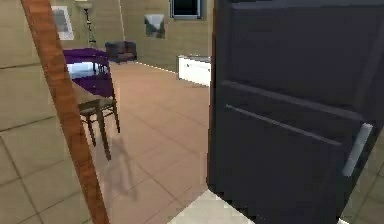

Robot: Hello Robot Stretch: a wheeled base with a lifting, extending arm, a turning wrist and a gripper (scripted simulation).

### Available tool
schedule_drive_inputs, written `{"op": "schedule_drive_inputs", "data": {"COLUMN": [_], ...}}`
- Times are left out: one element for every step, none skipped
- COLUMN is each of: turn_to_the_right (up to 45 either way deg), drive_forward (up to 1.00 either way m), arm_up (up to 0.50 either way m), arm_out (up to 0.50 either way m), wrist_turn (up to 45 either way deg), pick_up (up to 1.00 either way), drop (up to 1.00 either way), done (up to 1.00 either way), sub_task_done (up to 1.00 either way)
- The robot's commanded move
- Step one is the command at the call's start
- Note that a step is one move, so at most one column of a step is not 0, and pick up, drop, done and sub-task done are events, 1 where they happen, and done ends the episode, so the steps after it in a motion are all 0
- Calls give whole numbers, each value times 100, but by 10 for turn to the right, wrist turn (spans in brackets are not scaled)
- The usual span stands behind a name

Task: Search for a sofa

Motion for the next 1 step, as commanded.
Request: {"op": "schedule_drive_inputs", "data": {"turn_to_the_right": [450], "drive_forward": [0], "arm_up": [0], "arm_out": [0], "wrist_turn": [0], "pick_up": [0], "drop": [0], "done": [0], "sub_task_done": [0]}}
